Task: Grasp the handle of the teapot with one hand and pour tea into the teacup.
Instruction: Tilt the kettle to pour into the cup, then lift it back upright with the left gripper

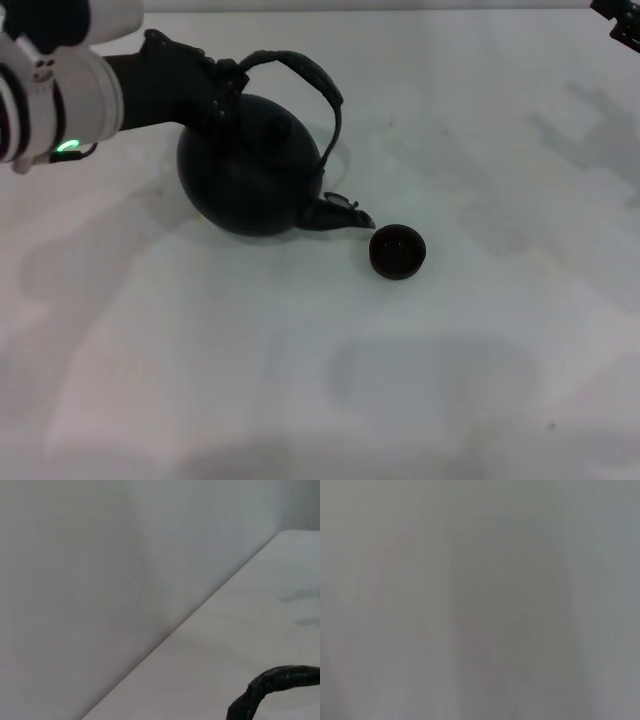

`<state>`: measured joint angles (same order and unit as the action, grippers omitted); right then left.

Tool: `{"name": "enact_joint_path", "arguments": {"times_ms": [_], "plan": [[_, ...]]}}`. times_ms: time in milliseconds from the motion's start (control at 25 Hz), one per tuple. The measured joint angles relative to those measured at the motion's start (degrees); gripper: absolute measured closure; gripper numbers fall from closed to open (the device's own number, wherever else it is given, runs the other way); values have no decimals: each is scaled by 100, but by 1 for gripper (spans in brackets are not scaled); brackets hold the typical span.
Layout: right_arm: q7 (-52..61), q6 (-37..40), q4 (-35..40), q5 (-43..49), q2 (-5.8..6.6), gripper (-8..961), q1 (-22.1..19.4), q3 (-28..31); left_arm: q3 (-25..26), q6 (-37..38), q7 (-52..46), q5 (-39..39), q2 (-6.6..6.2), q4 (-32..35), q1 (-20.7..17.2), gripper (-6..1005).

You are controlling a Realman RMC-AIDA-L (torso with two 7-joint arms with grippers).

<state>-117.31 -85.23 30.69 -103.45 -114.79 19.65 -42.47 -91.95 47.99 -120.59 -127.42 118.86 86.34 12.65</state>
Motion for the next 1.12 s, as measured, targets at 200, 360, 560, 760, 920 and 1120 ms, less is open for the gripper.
{"name": "enact_joint_path", "arguments": {"times_ms": [200, 360, 560, 760, 920, 1120], "plan": [[-52, 10, -24, 0, 0, 111, 11, 9, -93, 142, -270, -251, -4, 28, 187, 885], [-61, 12, -28, 0, -7, 112, 19, 11, -130, 229, -462, -475, -3, 87, 299, 885], [-66, 20, -44, 0, -9, 112, 21, 11, -191, 378, -666, -760, 4, 152, 444, 885], [-81, 24, -94, -1, -9, 112, 29, 11, -232, 546, -797, -891, 1, 173, 596, 886], [-83, 24, -98, -13, -9, 112, 30, 11, -290, 650, -957, -1161, 10, 228, 693, 885], [-82, 24, -107, -23, -9, 113, 34, 11, -345, 734, -1093, -1401, 8, 287, 764, 885]]}}
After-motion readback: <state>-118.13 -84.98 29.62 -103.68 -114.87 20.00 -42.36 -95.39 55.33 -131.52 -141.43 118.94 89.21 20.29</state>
